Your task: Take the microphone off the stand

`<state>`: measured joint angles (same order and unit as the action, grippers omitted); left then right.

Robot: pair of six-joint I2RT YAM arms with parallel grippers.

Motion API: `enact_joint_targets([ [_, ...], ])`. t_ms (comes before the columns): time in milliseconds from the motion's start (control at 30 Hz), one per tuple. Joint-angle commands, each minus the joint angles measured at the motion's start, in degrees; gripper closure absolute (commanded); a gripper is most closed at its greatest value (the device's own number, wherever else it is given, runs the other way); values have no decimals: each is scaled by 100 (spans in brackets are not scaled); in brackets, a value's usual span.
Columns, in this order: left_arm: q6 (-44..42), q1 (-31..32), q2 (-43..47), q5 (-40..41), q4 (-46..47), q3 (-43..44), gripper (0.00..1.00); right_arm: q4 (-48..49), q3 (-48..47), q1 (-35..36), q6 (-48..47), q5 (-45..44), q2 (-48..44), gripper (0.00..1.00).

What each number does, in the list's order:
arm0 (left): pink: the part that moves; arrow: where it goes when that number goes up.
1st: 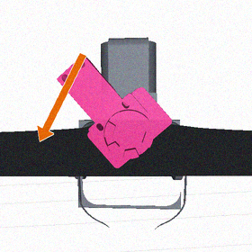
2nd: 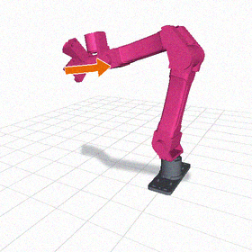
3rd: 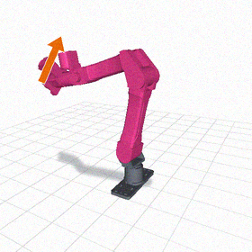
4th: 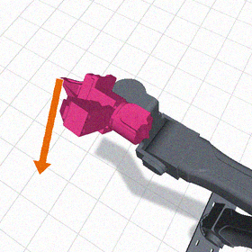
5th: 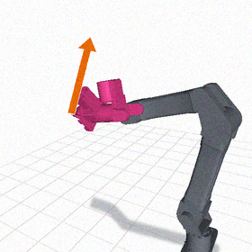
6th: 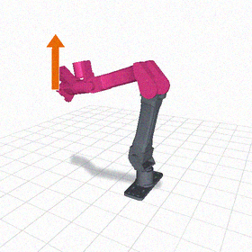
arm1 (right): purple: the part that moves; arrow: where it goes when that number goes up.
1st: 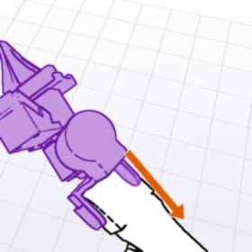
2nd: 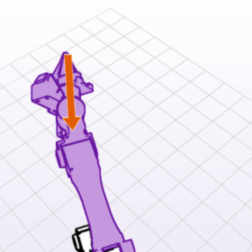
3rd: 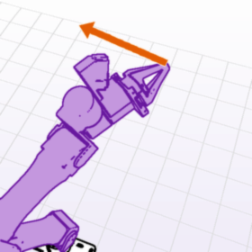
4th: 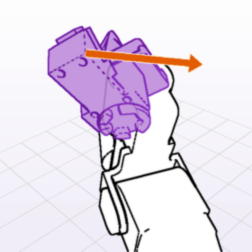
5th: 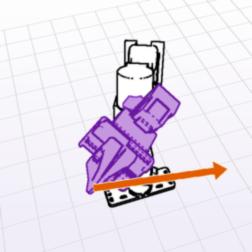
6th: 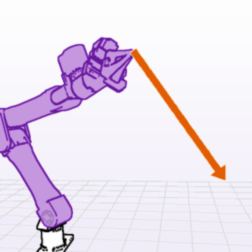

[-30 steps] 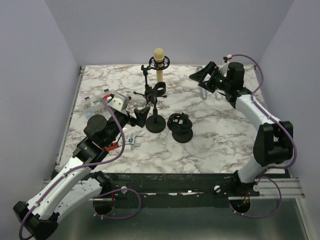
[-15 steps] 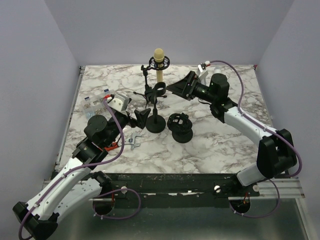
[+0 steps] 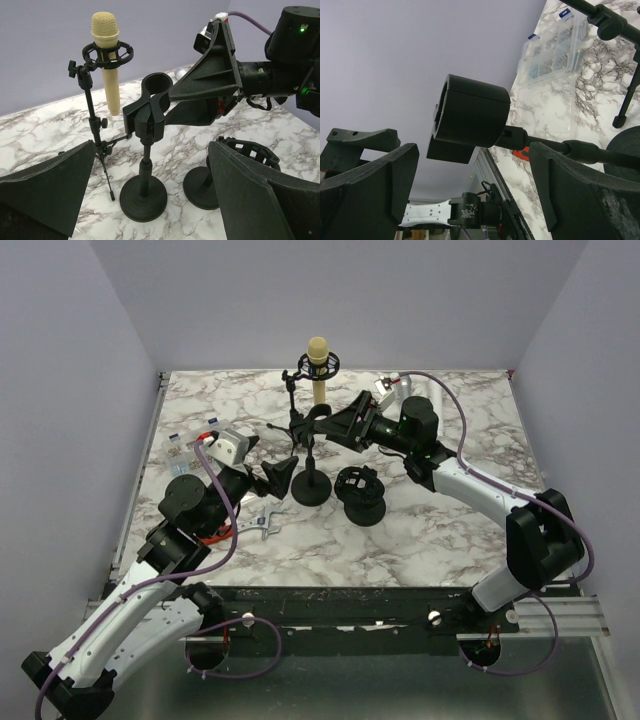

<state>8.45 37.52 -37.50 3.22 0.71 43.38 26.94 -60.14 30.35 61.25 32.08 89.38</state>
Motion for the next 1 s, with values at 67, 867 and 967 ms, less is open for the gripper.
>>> enact_joint_targets([
  [67,76,20,138,116,17,137,1,99,-150,130,123,-220,234,0],
  [867,201,23,115,36,-10,154,1,136,-393,303,198,-366,290,0],
  [967,218,26,98,34,-10,155,1,89,-411,308,176,-399,200,0],
])
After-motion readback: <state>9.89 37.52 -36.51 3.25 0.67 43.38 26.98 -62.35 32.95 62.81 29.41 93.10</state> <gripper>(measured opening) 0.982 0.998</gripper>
